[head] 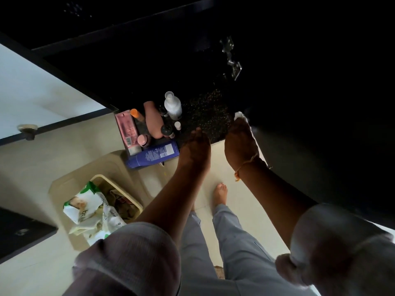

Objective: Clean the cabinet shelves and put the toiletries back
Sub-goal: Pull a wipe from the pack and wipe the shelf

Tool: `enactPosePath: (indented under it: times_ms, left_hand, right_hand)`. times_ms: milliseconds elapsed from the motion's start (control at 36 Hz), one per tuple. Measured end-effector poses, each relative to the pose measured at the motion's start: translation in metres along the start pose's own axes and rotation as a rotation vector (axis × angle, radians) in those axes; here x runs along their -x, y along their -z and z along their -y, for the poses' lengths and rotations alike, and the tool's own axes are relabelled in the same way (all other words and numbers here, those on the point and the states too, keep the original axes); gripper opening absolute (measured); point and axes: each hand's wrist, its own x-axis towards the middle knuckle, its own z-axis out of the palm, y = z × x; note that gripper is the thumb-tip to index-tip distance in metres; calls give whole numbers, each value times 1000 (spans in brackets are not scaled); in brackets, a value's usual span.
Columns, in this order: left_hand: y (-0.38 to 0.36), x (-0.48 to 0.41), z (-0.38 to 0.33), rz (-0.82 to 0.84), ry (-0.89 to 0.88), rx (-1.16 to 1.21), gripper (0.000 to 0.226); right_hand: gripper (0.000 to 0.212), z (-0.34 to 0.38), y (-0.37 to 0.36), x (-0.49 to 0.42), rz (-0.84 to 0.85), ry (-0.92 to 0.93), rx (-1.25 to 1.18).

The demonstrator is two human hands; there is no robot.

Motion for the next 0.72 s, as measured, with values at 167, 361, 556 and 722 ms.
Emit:
enactPosePath:
  times_ms: [167, 361, 556, 722]
  left_hand:
    - [-5, -4, 1, 0, -37, -17, 57]
    - [-5, -4, 3, 4, -53, 11, 58]
    - [-8, -5, -2, 101, -30, -57, 59]
    - [-14, -8, 0, 21, -36, -57, 61]
  right_hand:
    - [38, 39, 5, -39, -118, 49, 148]
    - [51, 76, 0, -80, -31, 100, 92]
    - [53, 88, -4, -119, -55, 90, 231]
    - [48, 69, -3, -117, 10, 217, 276]
